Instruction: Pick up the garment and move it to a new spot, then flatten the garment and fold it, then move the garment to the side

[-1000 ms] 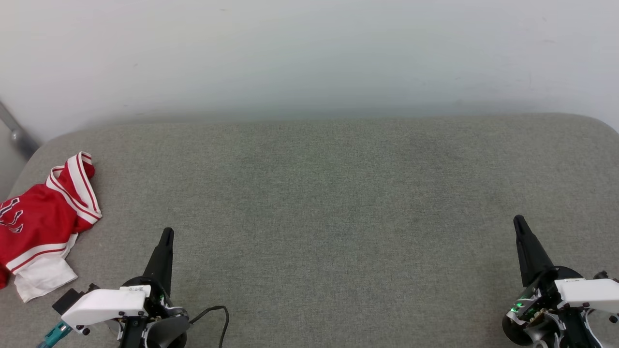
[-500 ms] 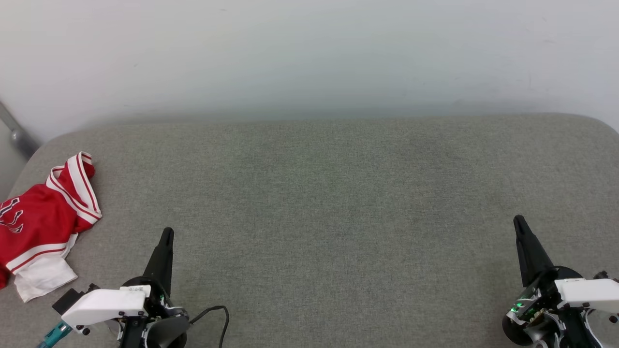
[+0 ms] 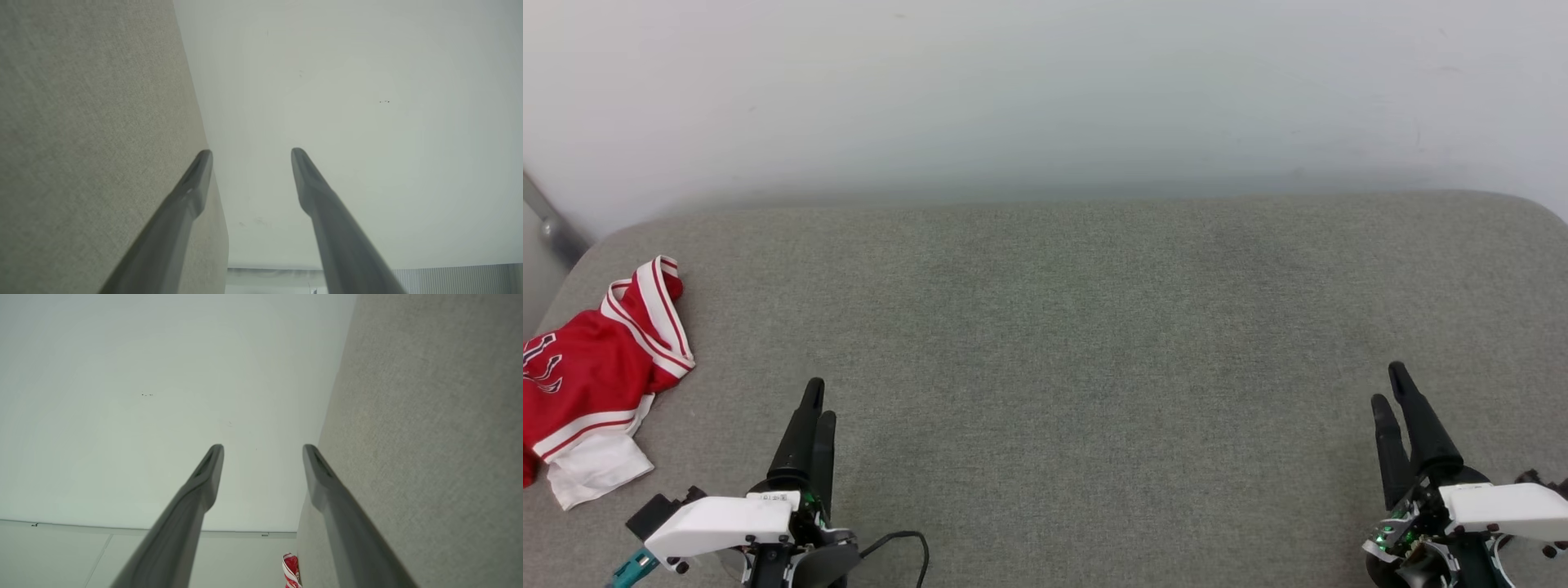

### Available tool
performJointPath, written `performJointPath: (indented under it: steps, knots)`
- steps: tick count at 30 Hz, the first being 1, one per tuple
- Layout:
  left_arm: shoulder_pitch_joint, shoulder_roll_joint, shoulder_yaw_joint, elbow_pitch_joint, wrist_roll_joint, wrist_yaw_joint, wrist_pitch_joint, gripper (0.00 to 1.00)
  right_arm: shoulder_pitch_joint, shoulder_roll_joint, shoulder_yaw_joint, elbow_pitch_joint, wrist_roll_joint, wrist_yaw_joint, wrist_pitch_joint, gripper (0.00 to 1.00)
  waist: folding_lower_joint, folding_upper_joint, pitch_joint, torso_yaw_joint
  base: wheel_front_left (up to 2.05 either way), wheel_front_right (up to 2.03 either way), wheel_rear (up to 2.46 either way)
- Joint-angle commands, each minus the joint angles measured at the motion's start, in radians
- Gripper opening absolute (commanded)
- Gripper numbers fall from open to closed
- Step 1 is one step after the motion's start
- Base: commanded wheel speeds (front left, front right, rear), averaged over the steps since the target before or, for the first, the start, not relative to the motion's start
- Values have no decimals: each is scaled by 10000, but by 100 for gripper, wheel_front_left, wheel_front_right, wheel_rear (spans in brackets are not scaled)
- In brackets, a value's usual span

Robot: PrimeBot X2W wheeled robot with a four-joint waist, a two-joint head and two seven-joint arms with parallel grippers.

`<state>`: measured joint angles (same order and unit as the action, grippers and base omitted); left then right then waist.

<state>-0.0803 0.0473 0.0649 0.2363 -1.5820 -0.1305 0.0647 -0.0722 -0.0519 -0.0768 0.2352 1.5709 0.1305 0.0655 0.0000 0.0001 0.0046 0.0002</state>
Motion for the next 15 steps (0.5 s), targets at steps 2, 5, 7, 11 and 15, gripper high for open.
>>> performJointPath:
  steps: [2,5,7,11,15]
  knots:
    - [-265,24,-82,-402,377,-2,-195,100,-189,-83,148,-331,-450,2,-204,100,0,-1,3,4,0,0,0]
    - [-260,24,-91,-589,882,-2,-331,100,-185,-97,179,-458,-1011,2,-340,100,0,-1,7,11,0,0,0]
    - [-259,24,-107,-718,1244,-2,-420,100,-179,-94,193,-543,-1443,2,-432,100,0,-1,10,15,0,0,0]
    - [-256,24,-209,-846,1988,-2,-548,100,-172,-101,206,-673,-2238,2,-559,100,0,-1,11,26,0,0,0]
    - [-261,48,-361,-934,3136,-2,-713,100,-146,-95,231,-835,-3354,2,-724,100,0,-1,9,36,0,0,0]
